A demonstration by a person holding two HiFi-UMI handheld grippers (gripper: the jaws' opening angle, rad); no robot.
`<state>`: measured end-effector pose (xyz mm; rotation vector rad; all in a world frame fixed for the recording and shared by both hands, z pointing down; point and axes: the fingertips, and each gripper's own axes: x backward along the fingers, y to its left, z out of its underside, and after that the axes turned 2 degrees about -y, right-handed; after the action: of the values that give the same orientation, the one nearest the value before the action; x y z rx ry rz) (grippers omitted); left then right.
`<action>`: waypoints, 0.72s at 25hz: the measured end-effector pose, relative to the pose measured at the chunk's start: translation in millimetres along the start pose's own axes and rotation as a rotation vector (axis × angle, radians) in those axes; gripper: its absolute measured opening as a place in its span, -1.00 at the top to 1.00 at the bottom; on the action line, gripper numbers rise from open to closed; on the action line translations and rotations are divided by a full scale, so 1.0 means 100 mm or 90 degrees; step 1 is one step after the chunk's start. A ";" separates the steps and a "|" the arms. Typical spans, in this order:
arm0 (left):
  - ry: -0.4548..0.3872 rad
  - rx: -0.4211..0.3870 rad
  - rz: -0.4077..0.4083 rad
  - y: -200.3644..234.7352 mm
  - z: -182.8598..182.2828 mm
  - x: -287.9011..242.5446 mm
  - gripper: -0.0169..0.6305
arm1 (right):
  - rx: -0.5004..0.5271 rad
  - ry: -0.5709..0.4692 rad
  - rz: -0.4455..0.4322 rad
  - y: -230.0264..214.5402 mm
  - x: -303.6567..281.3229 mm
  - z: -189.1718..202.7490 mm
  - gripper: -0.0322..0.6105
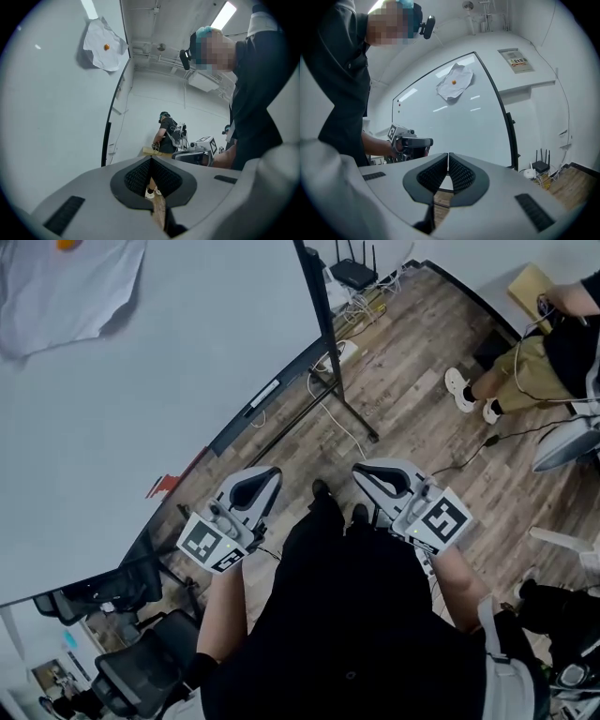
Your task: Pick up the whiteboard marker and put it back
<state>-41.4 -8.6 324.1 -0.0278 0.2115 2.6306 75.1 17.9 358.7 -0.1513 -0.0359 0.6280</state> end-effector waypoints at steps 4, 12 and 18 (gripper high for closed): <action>0.005 -0.002 -0.012 0.34 0.05 -0.15 0.91 | 0.008 0.008 0.006 -0.28 -0.23 -0.03 0.84; 0.085 -0.099 -0.044 1.10 0.26 -0.24 0.91 | 0.009 0.033 0.004 -0.73 -1.00 -0.03 0.84; 0.185 -0.160 -0.034 1.37 0.58 -0.37 0.91 | 0.012 0.025 0.020 -0.97 -1.38 -0.13 0.84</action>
<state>-73.6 -136.2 403.6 -0.4949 -0.0243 2.5747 20.9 -142.0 362.3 -0.1467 0.0107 0.6561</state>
